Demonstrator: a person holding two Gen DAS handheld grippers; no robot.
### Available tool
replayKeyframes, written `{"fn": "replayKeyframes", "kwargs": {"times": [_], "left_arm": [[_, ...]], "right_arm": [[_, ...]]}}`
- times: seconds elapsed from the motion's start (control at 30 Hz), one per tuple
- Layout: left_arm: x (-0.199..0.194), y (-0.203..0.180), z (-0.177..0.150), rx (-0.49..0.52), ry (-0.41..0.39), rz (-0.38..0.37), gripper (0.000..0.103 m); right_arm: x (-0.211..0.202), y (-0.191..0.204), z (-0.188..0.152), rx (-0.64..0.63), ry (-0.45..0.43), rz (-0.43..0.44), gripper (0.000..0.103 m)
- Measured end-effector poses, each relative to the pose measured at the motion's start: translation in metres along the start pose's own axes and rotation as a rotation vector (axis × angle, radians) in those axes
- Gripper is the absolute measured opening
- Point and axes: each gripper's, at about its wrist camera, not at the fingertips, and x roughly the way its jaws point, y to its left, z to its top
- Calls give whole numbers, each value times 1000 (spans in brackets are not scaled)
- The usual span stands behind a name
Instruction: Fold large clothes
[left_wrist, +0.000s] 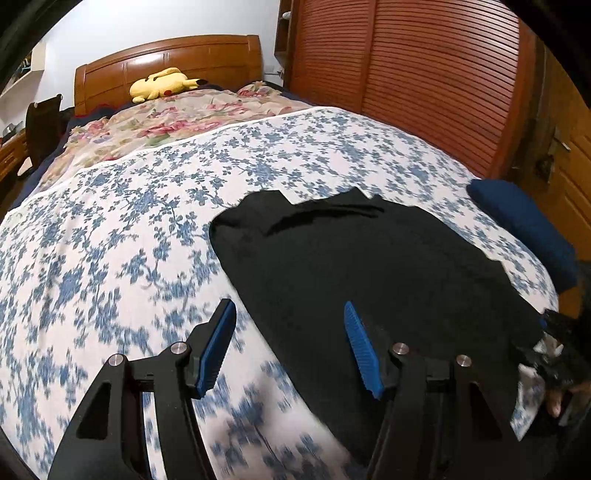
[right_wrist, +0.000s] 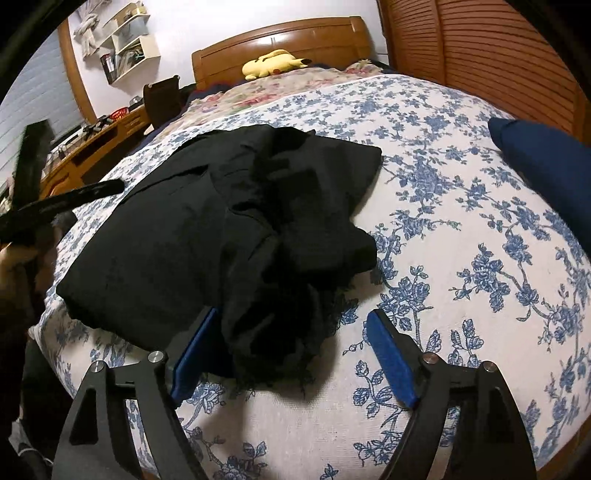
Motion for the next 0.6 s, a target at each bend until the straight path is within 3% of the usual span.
{"fn": "replayKeyframes", "kwargs": {"times": [0.37,0.5,0.6], "left_arm": [[53,22,29,-3,46,48,62],[72,27,36,6,71,69,74],[81,31,39,-10,89,52,77]], "right_arm": [[19,1,10,2,21,47,82],[23,-2,12,4,21,58,82],[25,-3,12,7,21,65,82]]}}
